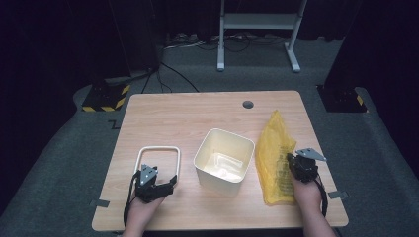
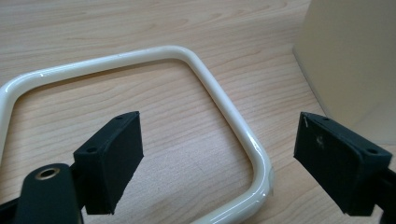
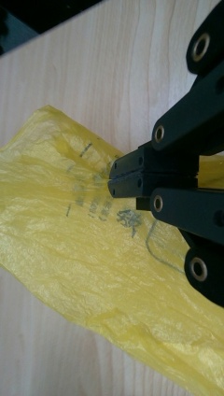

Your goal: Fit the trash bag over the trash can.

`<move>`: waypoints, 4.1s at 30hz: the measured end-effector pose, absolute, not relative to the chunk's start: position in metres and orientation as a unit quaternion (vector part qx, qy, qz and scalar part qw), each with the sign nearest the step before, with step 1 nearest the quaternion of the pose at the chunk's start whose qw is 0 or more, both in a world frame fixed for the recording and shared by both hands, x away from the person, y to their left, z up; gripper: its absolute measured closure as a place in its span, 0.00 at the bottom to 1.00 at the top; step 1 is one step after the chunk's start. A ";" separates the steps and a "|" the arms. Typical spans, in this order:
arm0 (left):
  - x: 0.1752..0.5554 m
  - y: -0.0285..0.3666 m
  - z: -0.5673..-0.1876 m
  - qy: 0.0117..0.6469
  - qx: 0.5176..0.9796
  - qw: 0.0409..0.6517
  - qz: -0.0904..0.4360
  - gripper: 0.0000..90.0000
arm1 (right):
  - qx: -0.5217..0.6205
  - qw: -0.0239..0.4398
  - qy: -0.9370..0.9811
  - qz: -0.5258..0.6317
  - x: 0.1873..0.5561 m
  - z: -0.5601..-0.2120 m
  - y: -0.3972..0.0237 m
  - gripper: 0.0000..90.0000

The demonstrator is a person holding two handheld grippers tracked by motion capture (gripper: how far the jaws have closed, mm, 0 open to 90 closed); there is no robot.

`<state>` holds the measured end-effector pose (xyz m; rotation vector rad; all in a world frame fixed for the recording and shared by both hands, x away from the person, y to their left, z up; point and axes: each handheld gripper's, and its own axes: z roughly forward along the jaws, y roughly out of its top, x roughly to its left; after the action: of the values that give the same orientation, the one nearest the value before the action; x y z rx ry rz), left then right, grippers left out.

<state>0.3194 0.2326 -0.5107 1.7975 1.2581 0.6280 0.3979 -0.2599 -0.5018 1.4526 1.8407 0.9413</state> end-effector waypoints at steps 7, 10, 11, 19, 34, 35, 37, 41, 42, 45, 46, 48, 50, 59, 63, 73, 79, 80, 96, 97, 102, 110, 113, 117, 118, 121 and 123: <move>0.319 0.237 -0.508 0.500 0.703 0.445 0.242 0.17 | 0.533 0.350 0.655 0.405 0.378 -0.488 -0.263 1.00; 0.319 0.236 -0.508 0.498 0.702 0.447 0.243 0.18 | 0.524 0.371 0.639 0.424 0.370 -0.479 -0.262 1.00; 0.319 0.236 -0.508 0.497 0.702 0.448 0.244 0.18 | 0.521 0.377 0.635 0.429 0.367 -0.476 -0.262 1.00; 0.316 0.237 -0.508 0.497 0.701 0.449 0.245 0.18 | 0.496 0.411 0.603 0.470 0.348 -0.454 -0.259 1.00; 0.316 0.237 -0.506 0.491 0.698 0.457 0.248 0.18 | 0.449 0.459 0.560 0.523 0.325 -0.406 -0.246 1.00; 0.316 0.237 -0.506 0.491 0.698 0.457 0.248 0.18 | 0.449 0.459 0.560 0.523 0.325 -0.406 -0.246 1.00; 0.317 0.237 -0.507 0.491 0.700 0.457 0.247 0.18 | 0.440 0.467 0.554 0.530 0.322 -0.399 -0.244 1.00; 0.317 0.237 -0.506 0.490 0.699 0.459 0.248 0.18 | 0.430 0.474 0.546 0.539 0.320 -0.388 -0.241 1.00; 0.317 0.237 -0.506 0.490 0.698 0.460 0.247 0.18 | 0.428 0.476 0.546 0.540 0.319 -0.386 -0.240 1.00; 0.317 0.238 -0.505 0.489 0.697 0.462 0.249 0.18 | 0.420 0.484 0.541 0.545 0.318 -0.377 -0.238 1.00; 0.317 0.238 -0.505 0.490 0.696 0.462 0.249 0.18 | 0.418 0.485 0.539 0.548 0.317 -0.375 -0.237 1.00; 0.317 0.237 -0.506 0.491 0.696 0.463 0.247 0.18 | 0.414 0.488 0.536 0.551 0.316 -0.371 -0.236 1.00; 0.316 0.237 -0.505 0.489 0.697 0.463 0.247 0.18 | 0.411 0.488 0.533 0.556 0.315 -0.367 -0.235 1.00; 0.316 0.238 -0.505 0.489 0.696 0.464 0.248 0.18 | 0.397 0.489 0.524 0.573 0.314 -0.352 -0.227 1.00; 0.316 0.238 -0.505 0.489 0.696 0.463 0.249 0.18 | 0.393 0.486 0.521 0.581 0.316 -0.345 -0.223 1.00; 0.315 0.240 -0.505 0.490 0.694 0.464 0.249 0.18 | 0.373 0.479 0.523 0.599 0.322 -0.334 -0.197 0.99; 0.315 0.240 -0.505 0.492 0.692 0.466 0.247 0.18 | 0.369 0.471 0.528 0.602 0.330 -0.334 -0.183 0.99; 0.315 0.240 -0.505 0.492 0.693 0.467 0.245 0.18 | 0.366 0.469 0.529 0.605 0.332 -0.335 -0.178 0.99; 0.315 0.244 -0.504 0.493 0.687 0.475 0.244 0.18 | 0.350 0.452 0.532 0.624 0.338 -0.324 -0.149 0.99; 0.315 0.244 -0.504 0.493 0.687 0.475 0.244 0.18 | 0.350 0.452 0.532 0.624 0.338 -0.324 -0.149 0.99; 0.315 0.245 -0.504 0.495 0.684 0.477 0.244 0.18 | 0.345 0.446 0.532 0.632 0.338 -0.318 -0.141 0.99; 0.314 0.247 -0.504 0.496 0.682 0.479 0.243 0.18 | 0.344 0.423 0.535 0.646 0.342 -0.318 -0.123 0.99; 0.313 0.247 -0.504 0.499 0.679 0.483 0.240 0.18 | 0.348 0.409 0.538 0.650 0.347 -0.326 -0.114 0.99; 0.313 0.248 -0.504 0.498 0.679 0.482 0.242 0.18 | 0.347 0.397 0.544 0.653 0.352 -0.333 -0.102 0.99; 0.313 0.248 -0.504 0.498 0.679 0.483 0.241 0.18 | 0.347 0.395 0.545 0.653 0.352 -0.335 -0.099 0.99; 0.313 0.249 -0.504 0.498 0.678 0.483 0.242 0.18 | 0.344 0.391 0.549 0.654 0.354 -0.340 -0.092 0.99; 0.313 0.250 -0.504 0.498 0.677 0.484 0.243 0.18 | 0.343 0.389 0.553 0.652 0.356 -0.343 -0.089 0.99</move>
<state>0.3129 0.2495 -0.5039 1.6484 1.2129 0.5921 0.3556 -0.0888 -0.3433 0.8726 1.4062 1.6577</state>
